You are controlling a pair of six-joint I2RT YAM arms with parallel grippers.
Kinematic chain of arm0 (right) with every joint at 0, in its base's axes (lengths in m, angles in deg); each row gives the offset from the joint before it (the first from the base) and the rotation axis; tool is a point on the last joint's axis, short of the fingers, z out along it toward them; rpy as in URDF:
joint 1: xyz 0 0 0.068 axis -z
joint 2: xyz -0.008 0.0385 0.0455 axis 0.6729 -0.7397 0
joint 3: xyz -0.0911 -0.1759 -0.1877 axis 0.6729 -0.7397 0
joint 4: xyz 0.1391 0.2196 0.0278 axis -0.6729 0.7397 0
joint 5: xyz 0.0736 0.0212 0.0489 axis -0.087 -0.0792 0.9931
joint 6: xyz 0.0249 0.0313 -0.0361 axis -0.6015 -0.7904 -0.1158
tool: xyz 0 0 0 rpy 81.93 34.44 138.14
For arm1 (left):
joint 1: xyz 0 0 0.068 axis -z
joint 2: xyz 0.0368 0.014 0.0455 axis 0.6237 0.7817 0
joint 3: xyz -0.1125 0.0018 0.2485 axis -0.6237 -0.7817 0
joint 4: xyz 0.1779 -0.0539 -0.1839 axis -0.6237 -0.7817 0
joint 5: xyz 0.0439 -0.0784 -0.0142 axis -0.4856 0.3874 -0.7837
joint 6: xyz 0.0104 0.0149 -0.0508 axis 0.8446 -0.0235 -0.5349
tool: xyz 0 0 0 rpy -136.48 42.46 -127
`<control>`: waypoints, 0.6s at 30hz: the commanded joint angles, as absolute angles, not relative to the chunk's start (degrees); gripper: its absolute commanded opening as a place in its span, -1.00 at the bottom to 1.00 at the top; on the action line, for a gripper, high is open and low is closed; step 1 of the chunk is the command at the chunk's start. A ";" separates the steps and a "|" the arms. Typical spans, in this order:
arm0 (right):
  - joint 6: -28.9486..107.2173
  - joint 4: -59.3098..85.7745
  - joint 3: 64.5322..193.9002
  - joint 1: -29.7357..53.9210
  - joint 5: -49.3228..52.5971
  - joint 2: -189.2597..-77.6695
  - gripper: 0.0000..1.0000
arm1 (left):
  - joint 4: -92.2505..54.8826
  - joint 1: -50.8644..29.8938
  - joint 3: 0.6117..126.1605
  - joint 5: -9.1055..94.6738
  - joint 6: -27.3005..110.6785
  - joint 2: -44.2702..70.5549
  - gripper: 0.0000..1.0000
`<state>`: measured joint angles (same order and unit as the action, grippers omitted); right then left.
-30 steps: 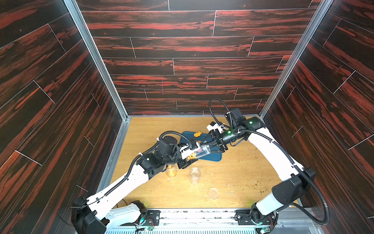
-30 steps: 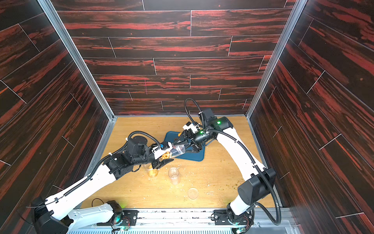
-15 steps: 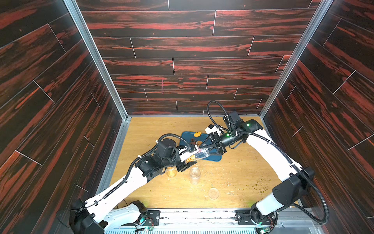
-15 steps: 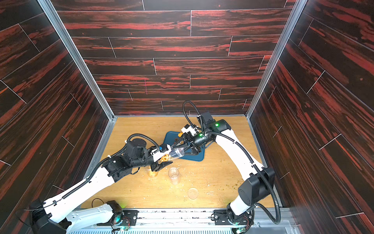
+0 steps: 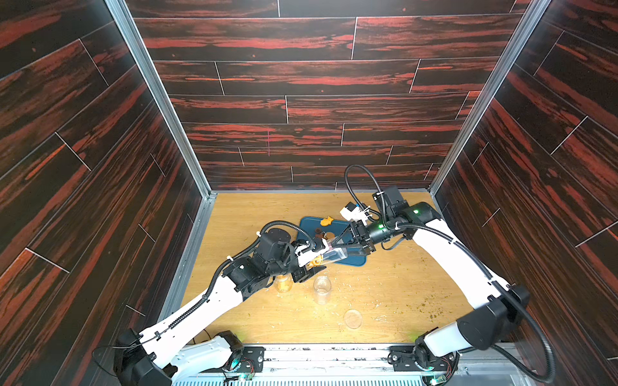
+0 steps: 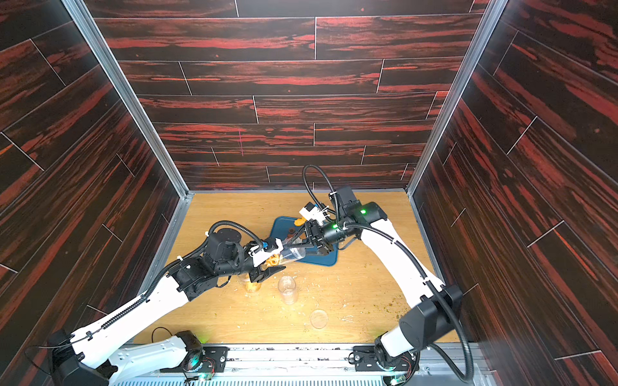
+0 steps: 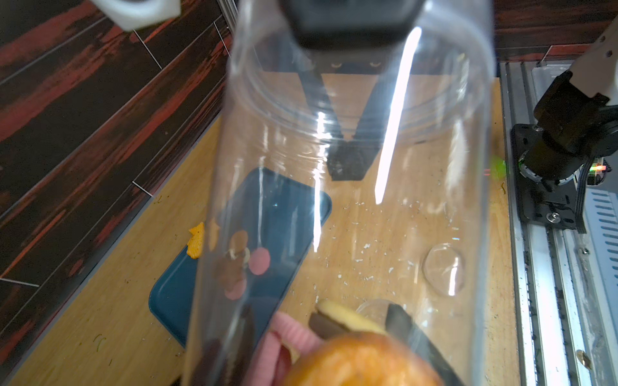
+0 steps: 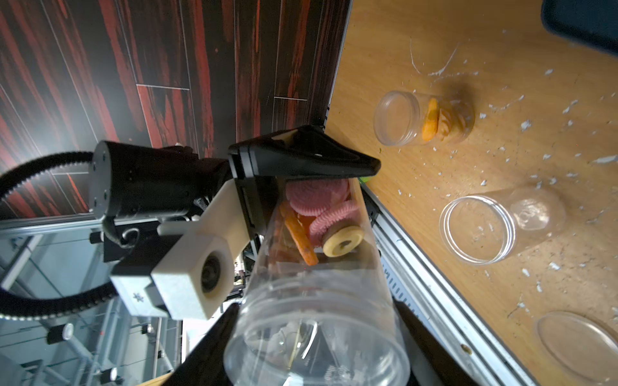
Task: Pour the cookies out of the jar
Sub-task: Unscrew the lid from the jar.
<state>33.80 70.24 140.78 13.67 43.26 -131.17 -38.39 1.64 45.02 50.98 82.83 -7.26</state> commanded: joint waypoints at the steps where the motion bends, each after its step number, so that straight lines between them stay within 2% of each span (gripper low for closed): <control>1: 45.40 63.15 138.29 14.96 36.98 -125.32 0.34 | -40.62 -0.26 47.56 52.79 78.56 -7.74 -0.53; 10: 57.46 54.19 132.87 14.96 30.09 -119.62 0.36 | -41.41 -0.35 49.00 53.54 78.52 -6.66 -0.53; 18: 67.16 48.07 127.73 14.96 32.97 -117.73 0.44 | -42.02 -0.33 49.28 53.85 78.54 -6.47 -0.54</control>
